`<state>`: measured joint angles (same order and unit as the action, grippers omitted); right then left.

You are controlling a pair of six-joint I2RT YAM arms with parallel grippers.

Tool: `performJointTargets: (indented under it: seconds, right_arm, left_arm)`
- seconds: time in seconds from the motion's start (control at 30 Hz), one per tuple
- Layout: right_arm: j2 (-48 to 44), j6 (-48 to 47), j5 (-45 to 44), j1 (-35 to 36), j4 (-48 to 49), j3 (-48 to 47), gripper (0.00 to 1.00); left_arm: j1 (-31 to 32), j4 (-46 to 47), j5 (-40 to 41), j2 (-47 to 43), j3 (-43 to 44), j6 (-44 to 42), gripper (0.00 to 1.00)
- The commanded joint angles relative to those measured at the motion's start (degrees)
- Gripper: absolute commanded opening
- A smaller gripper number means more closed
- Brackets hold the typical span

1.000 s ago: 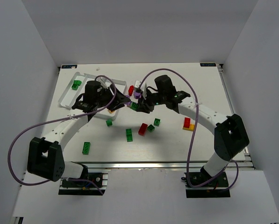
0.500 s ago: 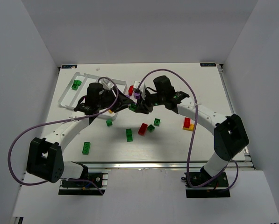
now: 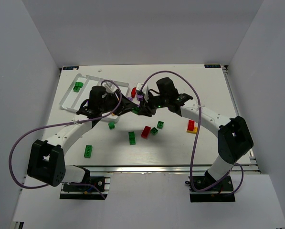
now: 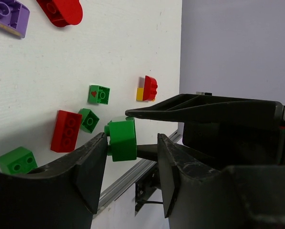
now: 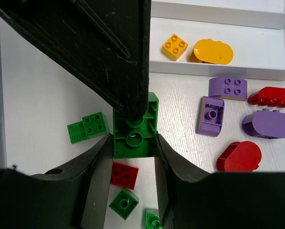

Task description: Sort the legos into containers by color

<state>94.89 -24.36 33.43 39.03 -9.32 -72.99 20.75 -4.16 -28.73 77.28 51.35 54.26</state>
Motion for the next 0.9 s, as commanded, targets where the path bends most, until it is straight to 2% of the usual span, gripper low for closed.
performJointTargets:
  seconds: [0.0,0.47,0.73,0.83,0.87]
  right_arm:
    - [-0.32,0.54,1.64,0.26,2.91,-2.16,0.0]
    - [-1.02,0.45,1.81,0.26,3.34,-1.63,0.0]
    - [-0.67,0.98,2.52,0.44,3.78,-1.89,0.0]
    - [-0.41,1.15,2.69,0.7,3.96,-1.89,0.03]
    - [-0.41,1.24,2.78,0.79,3.96,-1.89,0.07]
  left_arm:
    - [0.52,0.82,-1.68,-0.2,-0.64,-0.21,0.55]
    - [0.52,-0.93,-1.33,1.47,-0.11,-2.32,0.55]
    - [0.52,-0.14,-1.94,2.0,-0.11,-2.05,0.46]
    - [0.52,0.3,-2.2,2.26,0.15,-1.88,0.38]
    - [0.52,0.38,-2.21,2.35,0.24,-1.79,0.36]
